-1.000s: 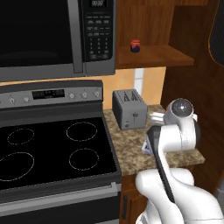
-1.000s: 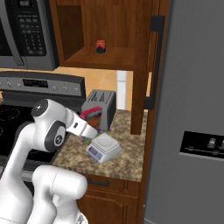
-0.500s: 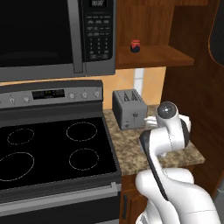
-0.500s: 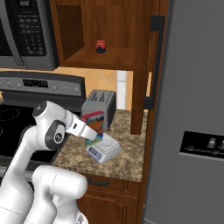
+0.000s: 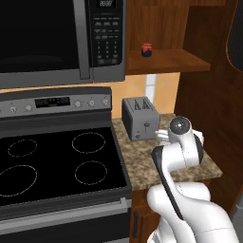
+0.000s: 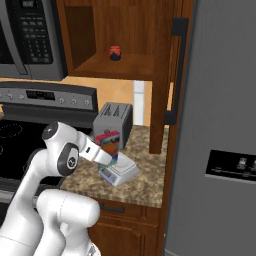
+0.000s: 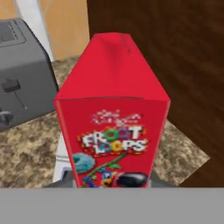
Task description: Pick the cereal and place it on the digital scale for weighing, and close the cabinet.
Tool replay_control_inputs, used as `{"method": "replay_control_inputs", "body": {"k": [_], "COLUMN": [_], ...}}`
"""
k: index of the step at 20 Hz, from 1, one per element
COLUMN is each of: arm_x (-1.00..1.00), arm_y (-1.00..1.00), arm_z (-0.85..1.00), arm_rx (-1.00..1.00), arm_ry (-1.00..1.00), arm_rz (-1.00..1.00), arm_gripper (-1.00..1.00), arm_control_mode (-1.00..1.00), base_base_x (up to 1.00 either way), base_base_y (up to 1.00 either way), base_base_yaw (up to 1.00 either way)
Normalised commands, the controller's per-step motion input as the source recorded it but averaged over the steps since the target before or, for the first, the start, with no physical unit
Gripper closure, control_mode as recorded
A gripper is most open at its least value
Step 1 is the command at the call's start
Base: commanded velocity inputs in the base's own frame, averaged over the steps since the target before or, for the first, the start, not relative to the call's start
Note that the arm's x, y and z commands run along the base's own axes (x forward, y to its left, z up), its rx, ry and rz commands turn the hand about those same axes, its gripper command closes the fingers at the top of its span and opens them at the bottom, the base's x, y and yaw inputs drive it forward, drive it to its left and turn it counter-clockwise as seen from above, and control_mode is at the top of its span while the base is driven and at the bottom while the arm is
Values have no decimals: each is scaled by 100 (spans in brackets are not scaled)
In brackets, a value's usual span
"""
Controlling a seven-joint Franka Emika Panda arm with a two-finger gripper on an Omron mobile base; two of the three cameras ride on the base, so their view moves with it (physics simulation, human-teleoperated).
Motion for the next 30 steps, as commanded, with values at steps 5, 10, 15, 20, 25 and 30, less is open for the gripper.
{"method": "replay_control_inputs", "body": {"k": [5, 10, 15, 20, 25, 30], "arm_x": [27, 48, 24, -5, 0, 22], "arm_y": [-2, -11, -2, 8, 0, 0], "arm_z": [-1, -8, -6, -25, -44, -39], "arm_rx": [0, 0, 0, 0, 0, 0], "arm_ry": [-22, 0, 0, 9, 19, -1], "arm_rz": [0, 0, 0, 0, 0, 0], "arm_gripper": [100, 100, 100, 100, 100, 100], "arm_control_mode": [-100, -100, -100, -100, -100, -100], "base_base_x": [0, 0, 0, 0, 0, 0], "base_base_y": [0, 0, 0, 0, 0, 0], "base_base_yaw": [0, 0, 0, 0, 0, 0]}}
